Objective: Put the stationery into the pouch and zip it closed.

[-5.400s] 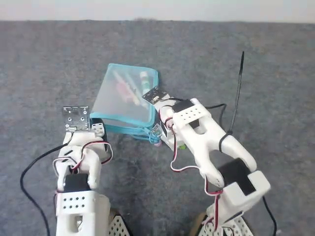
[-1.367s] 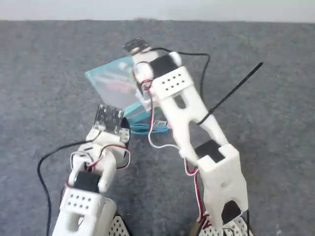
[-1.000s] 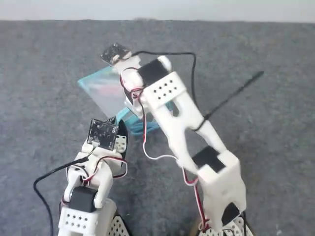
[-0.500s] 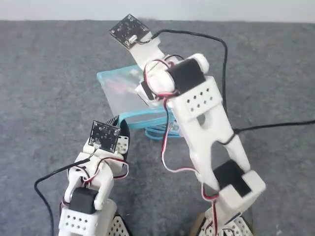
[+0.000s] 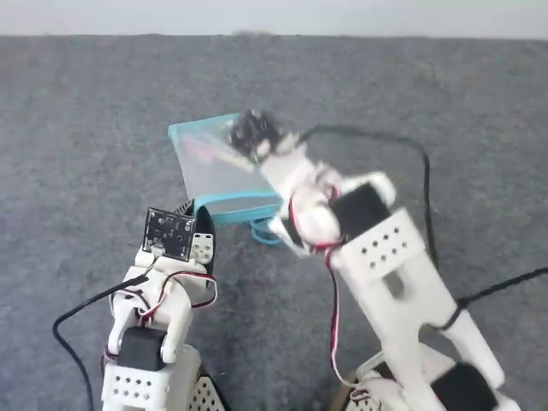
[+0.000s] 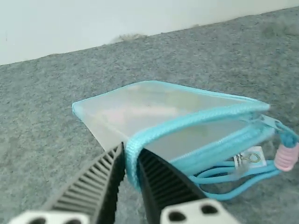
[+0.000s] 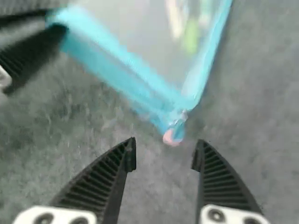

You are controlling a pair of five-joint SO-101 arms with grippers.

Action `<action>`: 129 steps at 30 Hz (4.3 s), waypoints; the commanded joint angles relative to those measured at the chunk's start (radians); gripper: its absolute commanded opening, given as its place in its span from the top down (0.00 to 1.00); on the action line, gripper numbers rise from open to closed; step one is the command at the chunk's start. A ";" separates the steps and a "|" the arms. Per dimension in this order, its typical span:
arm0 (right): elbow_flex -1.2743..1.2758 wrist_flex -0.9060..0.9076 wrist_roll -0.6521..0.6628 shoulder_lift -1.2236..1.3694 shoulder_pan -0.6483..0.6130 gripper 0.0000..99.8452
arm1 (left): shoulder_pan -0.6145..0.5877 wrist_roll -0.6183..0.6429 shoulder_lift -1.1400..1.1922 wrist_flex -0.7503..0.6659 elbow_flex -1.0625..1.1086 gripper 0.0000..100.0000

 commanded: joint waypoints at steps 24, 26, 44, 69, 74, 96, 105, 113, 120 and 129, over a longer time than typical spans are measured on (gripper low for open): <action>0.245 -0.555 -0.121 0.254 0.173 0.78 | -0.006 0.014 -0.021 -0.031 -0.062 0.99; 0.235 -0.591 -0.141 0.266 0.173 0.78 | -0.006 0.014 -0.021 -0.031 -0.062 0.99; 0.216 -0.450 -0.175 0.111 0.202 0.99 | -0.006 0.014 -0.021 -0.031 -0.058 0.99; -0.003 -0.182 0.066 -0.071 -0.223 0.99 | 0.169 -0.063 0.310 -0.141 -0.101 0.99; -0.066 -0.119 0.092 -0.071 -0.222 0.99 | 0.164 -0.026 0.439 -0.195 -0.140 0.99; -0.008 0.166 0.110 -0.294 -0.170 0.73 | 0.021 0.057 0.534 -0.164 -0.262 0.99; 0.454 -0.199 0.187 -0.369 -0.054 0.73 | 0.021 0.052 0.534 -0.158 -0.263 0.99; 0.482 -0.259 0.233 -0.369 -0.021 0.69 | 0.028 0.052 0.534 -0.158 -0.265 0.99; 0.479 -0.371 0.235 -0.209 -0.010 0.69 | 0.031 0.052 0.534 -0.158 -0.265 0.99; 0.382 -0.489 0.190 -0.077 0.087 0.69 | 0.032 0.052 0.534 -0.140 -0.265 0.99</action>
